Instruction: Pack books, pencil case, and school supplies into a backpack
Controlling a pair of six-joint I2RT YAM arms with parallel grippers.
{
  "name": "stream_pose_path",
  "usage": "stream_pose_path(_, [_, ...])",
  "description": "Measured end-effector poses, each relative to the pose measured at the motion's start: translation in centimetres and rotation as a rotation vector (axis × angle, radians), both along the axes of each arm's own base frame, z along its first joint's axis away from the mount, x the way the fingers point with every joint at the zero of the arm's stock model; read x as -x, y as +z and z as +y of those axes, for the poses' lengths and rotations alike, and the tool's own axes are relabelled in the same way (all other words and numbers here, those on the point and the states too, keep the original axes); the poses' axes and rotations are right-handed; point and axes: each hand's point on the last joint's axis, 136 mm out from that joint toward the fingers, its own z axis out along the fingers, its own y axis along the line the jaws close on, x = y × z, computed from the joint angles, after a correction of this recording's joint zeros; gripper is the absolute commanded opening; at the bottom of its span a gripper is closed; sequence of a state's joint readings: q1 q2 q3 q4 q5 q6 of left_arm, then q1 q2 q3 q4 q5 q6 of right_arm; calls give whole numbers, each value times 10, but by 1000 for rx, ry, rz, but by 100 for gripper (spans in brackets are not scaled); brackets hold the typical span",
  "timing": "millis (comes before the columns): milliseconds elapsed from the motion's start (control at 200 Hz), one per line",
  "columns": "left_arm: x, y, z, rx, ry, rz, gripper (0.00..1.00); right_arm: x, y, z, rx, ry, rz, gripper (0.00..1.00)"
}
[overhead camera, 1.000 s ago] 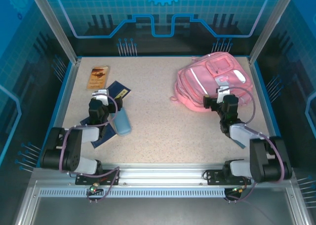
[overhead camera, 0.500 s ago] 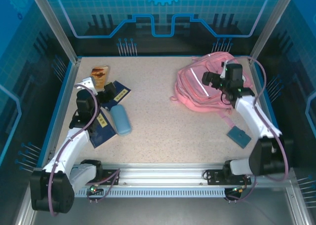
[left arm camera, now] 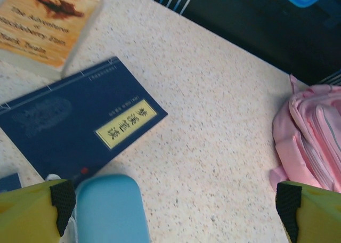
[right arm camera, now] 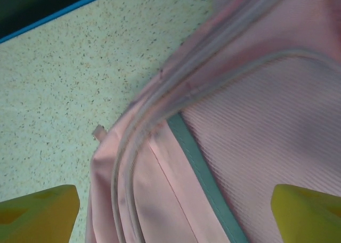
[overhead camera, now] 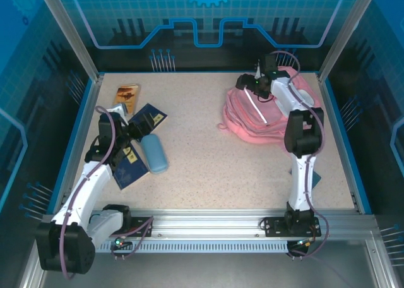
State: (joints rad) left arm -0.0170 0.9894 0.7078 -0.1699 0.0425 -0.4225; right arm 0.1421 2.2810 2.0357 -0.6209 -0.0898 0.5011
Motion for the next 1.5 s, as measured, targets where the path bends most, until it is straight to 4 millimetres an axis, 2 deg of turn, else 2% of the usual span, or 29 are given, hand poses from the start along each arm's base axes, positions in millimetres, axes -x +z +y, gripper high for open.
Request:
stream_pose_path(85, [2, -6, -5, 21, -21, 36, 99, -8, -20, 22, 10, 41, 40, 93])
stream_pose_path(180, [5, -13, -10, 46, -38, 76, 99, -3, -41, 42, 35, 92, 88, 93])
stream_pose_path(305, [9, -19, -14, 63, -54, 110, 99, 11, -47, 68, 36, 173, 112, 92])
stream_pose_path(395, [10, -23, -16, 71, -61, 126, 99, 25, -48, 102, 14, 273, 116, 91])
stream_pose_path(505, [11, -27, -19, 90, -66, 147, 99, 58, -50, 158, -17, 440, 122, 90])
stream_pose_path(620, [13, -30, -22, 105, -75, 163, 99, 113, -47, 220, -37, 638, 134, 90])
stream_pose_path(675, [13, -30, -24, 110, -84, 164, 99, 139, -44, 241, -46, 711, 145, 90])
stream_pose_path(740, [13, -32, -28, 117, -100, 171, 99, 164, -40, 254, -52, 760, 162, 90])
stream_pose_path(810, [13, -35, -36, 124, -127, 187, 97, 180, -33, 247, -45, 757, 175, 92])
stream_pose_path(875, [13, -38, -46, 128, -163, 204, 96, 186, -21, 224, -34, 699, 179, 92])
stream_pose_path(1006, [9, -30, -82, 118, -276, 209, 91, 191, 15, 153, -30, 488, 133, 92])
stream_pose_path(1066, [8, -25, -107, 103, -353, 207, 88, 195, 29, 116, -44, 372, 101, 91])
stream_pose_path(1131, [9, -23, -136, 79, -440, 211, 85, 202, 34, 79, -60, 260, 91, 91])
stream_pose_path(1206, [9, -23, -169, 33, -533, 220, 82, 211, 26, 45, -80, 151, 105, 89])
stream_pose_path(1331, [12, -32, -225, -88, -672, 242, 81, 226, -12, 3, -119, 5, 198, 86])
stream_pose_path(1416, [17, -41, -256, -173, -736, 256, 79, 232, -33, -10, -155, -53, 260, 84])
stream_pose_path(1501, [23, -52, -281, -253, -788, 278, 78, 226, -45, -10, -188, -67, 285, 78])
